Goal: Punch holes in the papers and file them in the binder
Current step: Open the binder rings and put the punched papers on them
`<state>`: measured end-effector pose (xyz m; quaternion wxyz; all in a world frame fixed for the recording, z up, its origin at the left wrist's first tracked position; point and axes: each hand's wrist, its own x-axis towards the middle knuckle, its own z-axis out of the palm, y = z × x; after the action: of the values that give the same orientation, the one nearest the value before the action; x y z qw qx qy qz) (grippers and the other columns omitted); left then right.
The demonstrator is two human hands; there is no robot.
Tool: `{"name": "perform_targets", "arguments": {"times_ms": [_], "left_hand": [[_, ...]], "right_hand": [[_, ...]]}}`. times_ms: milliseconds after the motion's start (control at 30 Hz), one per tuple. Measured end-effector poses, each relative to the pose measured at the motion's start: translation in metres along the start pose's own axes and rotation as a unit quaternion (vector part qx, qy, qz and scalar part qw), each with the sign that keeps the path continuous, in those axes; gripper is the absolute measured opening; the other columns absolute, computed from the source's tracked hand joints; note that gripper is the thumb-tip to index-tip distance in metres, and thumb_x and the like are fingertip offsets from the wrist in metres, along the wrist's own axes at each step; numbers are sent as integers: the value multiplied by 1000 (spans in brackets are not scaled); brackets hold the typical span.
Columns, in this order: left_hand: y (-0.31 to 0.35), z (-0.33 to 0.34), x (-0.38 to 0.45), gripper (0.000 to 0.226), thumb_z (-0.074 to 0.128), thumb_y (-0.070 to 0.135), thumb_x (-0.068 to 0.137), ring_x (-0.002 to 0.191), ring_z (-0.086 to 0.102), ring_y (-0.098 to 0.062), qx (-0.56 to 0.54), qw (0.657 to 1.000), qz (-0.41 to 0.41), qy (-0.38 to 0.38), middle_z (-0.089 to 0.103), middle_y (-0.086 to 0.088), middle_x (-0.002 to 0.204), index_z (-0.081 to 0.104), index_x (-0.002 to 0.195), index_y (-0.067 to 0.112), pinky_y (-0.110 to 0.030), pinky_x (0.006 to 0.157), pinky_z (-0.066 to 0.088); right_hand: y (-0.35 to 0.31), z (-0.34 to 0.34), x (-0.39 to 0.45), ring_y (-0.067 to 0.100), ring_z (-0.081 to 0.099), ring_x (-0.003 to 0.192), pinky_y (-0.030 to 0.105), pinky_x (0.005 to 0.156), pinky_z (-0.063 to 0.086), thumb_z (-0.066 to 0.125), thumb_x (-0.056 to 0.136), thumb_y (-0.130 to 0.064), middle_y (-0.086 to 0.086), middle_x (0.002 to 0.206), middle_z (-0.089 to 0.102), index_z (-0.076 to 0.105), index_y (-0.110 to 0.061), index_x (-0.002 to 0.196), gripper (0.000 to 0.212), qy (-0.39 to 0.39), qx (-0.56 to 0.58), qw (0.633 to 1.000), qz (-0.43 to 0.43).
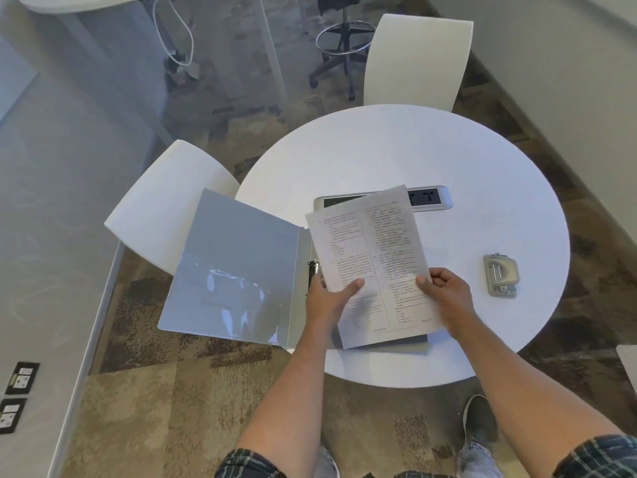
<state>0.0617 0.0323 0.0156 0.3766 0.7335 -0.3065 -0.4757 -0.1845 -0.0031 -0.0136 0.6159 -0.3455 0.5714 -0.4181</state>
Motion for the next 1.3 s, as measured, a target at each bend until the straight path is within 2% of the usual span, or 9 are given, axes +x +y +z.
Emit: {"name": "perform_targets", "arguments": {"times_ms": [67,167,300,567,700,833,1033,1200,1300], "left_hand": [[8,-7,10,73,97,40,63,109,70,-17,-63,998,10,-12,73,2,119,63,124,19,-39,97,57],[15,-15,18,62,97,28,63,111,72,-19,-121,987,5,-102,76,0,120,72,120,18,-46,100,56],[20,-8,16,51,89,7,75,112,72,-18,-127,980,8,-153,76,-2,119,71,122,16,-45,105,53],[13,-15,13,60,94,14,70,115,71,-27,-131,979,-12,-157,76,-5,119,71,125,11,-52,106,51],[14,-21,12,59,95,19,65,112,72,-29,-123,983,-13,-138,77,-6,116,74,120,12,-55,103,53],[19,-30,12,48,90,12,75,108,73,-29,-122,984,-14,-129,78,-6,114,73,120,11,-55,100,55],[20,-37,13,40,87,8,78,105,74,-30,-123,982,-20,-142,78,-7,113,74,115,15,-56,97,56],[18,-36,15,41,89,10,76,108,73,-31,-121,984,-26,-127,78,-7,114,74,114,17,-57,99,55],[18,-36,16,51,91,17,68,110,73,-29,-116,983,-23,-138,77,-5,116,74,116,17,-56,101,53]], "right_hand": [[-6,-4,4,32,76,90,44,82,62,84,81,-14,17,102,79,69,-7,100,25,-39,22,999,7],[-19,-4,8,36,76,98,45,83,62,98,58,-25,19,111,77,70,-4,107,60,-109,19,993,35],[-37,10,7,32,76,101,48,87,60,87,65,-15,11,114,78,72,-10,119,56,-178,-52,982,32],[-37,15,9,32,77,100,49,86,61,89,69,-16,10,112,79,75,-10,115,49,-151,-62,986,32],[-35,21,6,26,78,98,37,78,63,84,81,-8,4,111,80,73,-11,117,38,-136,-64,988,21],[-30,26,6,20,79,92,25,67,61,79,86,-5,2,107,81,71,-9,117,33,-116,-53,991,34],[-26,27,7,34,75,104,30,71,62,71,94,-13,5,110,80,71,-8,119,25,-114,-52,991,47],[-40,36,0,26,76,95,38,78,57,42,108,-45,6,104,80,74,-17,112,42,-91,1,992,83],[-43,38,0,26,77,95,43,84,58,37,106,-56,7,105,80,76,-19,111,54,-62,23,992,106]]}}
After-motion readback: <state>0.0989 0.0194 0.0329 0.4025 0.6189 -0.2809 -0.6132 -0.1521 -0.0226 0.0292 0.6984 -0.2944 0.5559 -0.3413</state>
